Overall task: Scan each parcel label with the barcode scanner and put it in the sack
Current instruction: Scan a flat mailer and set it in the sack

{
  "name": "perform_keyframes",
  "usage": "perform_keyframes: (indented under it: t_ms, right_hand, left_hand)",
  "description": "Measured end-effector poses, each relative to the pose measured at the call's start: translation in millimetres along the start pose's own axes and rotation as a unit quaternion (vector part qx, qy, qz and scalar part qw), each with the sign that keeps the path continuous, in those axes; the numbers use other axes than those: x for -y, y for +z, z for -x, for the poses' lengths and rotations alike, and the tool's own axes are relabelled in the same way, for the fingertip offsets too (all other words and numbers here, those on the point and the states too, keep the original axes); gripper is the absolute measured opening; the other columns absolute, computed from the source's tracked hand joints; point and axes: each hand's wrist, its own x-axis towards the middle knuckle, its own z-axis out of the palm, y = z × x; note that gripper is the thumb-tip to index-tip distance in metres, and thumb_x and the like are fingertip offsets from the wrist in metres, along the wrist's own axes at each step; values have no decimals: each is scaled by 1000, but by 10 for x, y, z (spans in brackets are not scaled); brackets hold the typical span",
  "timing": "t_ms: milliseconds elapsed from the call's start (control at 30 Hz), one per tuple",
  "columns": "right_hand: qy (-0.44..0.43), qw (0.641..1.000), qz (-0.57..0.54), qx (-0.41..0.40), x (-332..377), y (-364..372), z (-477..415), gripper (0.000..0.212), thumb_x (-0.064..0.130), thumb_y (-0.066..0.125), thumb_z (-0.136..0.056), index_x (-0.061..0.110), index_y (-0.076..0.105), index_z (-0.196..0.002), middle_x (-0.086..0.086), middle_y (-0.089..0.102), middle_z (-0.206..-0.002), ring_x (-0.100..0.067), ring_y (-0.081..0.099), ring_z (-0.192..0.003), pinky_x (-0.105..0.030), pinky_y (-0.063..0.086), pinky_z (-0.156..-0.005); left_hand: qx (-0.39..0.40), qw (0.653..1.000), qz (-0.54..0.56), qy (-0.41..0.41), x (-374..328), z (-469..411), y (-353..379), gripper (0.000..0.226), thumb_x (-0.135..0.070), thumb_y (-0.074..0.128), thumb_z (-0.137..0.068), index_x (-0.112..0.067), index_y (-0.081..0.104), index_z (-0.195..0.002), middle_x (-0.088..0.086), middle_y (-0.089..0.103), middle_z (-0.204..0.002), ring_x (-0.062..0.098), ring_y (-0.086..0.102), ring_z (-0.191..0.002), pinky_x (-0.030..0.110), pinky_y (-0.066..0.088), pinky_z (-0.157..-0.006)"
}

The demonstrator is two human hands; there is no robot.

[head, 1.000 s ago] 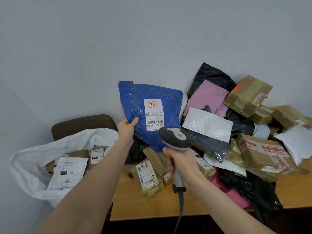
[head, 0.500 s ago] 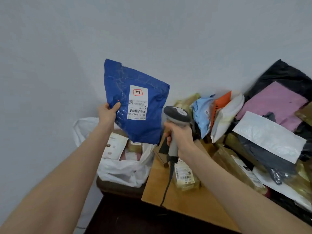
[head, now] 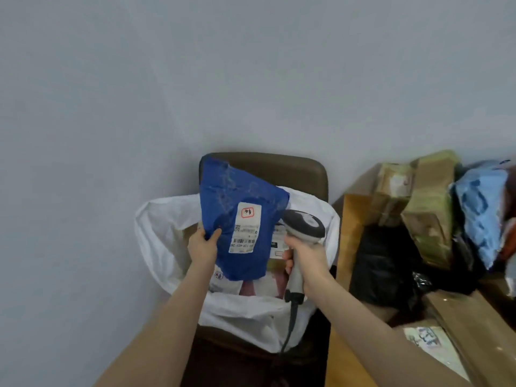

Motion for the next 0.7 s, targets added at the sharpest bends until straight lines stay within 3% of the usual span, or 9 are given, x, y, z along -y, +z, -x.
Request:
perform_keyframes:
  t_ms: [100, 233, 367, 433, 500, 567, 633, 700]
  right_hand:
    - [35, 999, 13, -32, -172, 256, -449, 13, 17, 69, -88, 8, 62, -82, -5, 58, -56, -13, 49, -44, -23, 43, -46]
    - [49, 998, 34, -33, -402, 431, -860, 15, 10, 70, -86, 7, 61, -74, -6, 59, -55, -12, 50, -42, -22, 43, -43]
    - [7, 993, 114, -22, -519, 618, -1171, 12, 10, 76, -80, 9, 65, -85, -7, 64, -68, -20, 57, -64, -33, 50, -60]
    - [-12, 986, 169, -8, -571, 697, -1270, 21, 15, 77, -78, 16, 63, -94, -7, 66, -83, -22, 58, -77, -38, 51, -72]
    - [-37, 976, 215, 3, -633, 749, -1332, 26, 18, 77, -79, 21, 60, -99, -6, 67, -100, -22, 59, -90, -35, 50, -77]
    - [-69, 965, 254, 14, -694, 790, -1382, 29, 20, 78, -77, 23, 57, -98, -8, 64, -114, -22, 59, -102, -33, 49, -80]
    - [-100, 948, 300, 32, -758, 833, -1422, 37, 23, 80, -75, 23, 58, -105, -8, 58, -127, -26, 54, -118, -41, 49, -94]
    - [-121, 920, 368, 55, -849, 882, -1496, 59, 33, 79, -76, 21, 56, -129, -3, 44, -145, -29, 36, -138, -52, 37, -109]
  left_hand:
    - [12, 996, 4, -88, 524, -336, 118, 15, -15, 66, -89, -4, 63, -98, 17, 69, -100, 37, 65, -94, 53, 53, -85]
    - [63, 991, -41, -110, 964, -307, 95, 38, -5, 68, -85, -3, 56, -121, 9, 64, -113, 29, 61, -104, 41, 50, -89]
    - [69, 989, -83, -100, 889, -518, 118, 50, -8, 71, -83, -2, 47, -126, 7, 62, -114, 28, 60, -106, 34, 46, -86]
    - [96, 986, -104, -89, 832, -682, 119, 58, -20, 73, -78, -3, 44, -125, 6, 62, -115, 30, 61, -105, 41, 50, -88]
    - [107, 982, -145, -56, 799, -779, 94, 65, -23, 72, -77, -6, 40, -130, 11, 60, -123, 32, 60, -110, 47, 50, -92]
    - [67, 977, -203, 4, 658, -840, 78, 66, -19, 69, -84, -7, 33, -138, 13, 51, -134, 31, 53, -118, 45, 45, -98]
    - [19, 949, -296, 112, 435, -962, 54, 62, -22, 65, -88, -10, 34, -140, 15, 46, -134, 32, 50, -118, 44, 43, -97]
    - [13, 905, -365, 217, 221, -1197, 44, 61, -23, 63, -90, -11, 34, -144, 14, 44, -136, 31, 46, -122, 43, 40, -98]
